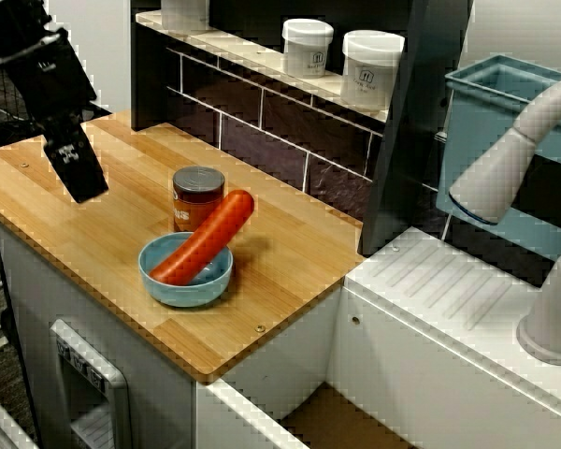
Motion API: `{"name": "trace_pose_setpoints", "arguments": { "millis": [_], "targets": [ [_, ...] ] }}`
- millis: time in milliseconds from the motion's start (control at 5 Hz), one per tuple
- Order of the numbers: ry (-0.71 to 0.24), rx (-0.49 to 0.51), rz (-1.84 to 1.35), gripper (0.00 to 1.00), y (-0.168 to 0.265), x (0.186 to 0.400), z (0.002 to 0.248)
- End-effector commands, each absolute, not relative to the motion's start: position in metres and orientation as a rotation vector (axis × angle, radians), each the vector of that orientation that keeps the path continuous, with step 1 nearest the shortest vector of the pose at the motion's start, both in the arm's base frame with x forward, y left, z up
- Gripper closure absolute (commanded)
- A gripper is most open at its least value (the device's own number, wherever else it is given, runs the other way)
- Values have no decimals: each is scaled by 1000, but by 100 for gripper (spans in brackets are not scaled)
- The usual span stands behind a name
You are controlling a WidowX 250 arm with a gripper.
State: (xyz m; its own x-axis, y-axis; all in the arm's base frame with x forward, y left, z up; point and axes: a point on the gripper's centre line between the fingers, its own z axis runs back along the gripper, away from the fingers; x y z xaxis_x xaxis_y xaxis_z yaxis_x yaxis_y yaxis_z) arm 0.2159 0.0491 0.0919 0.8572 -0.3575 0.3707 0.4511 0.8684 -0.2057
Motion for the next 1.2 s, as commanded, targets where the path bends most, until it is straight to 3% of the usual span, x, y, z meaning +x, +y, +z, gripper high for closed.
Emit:
{"name": "trace_pose_setpoints", "arguments": {
  "millis": [0, 400, 600, 1000],
  "targets": [
    [-421, -224, -399, 0, 12, 225, 100],
    [-560, -169, -209, 0, -10, 241, 100],
    [-585, -100, 32, 0, -9, 248, 100],
    [-560, -124, 106, 0, -12, 259, 106]
  ]
}}
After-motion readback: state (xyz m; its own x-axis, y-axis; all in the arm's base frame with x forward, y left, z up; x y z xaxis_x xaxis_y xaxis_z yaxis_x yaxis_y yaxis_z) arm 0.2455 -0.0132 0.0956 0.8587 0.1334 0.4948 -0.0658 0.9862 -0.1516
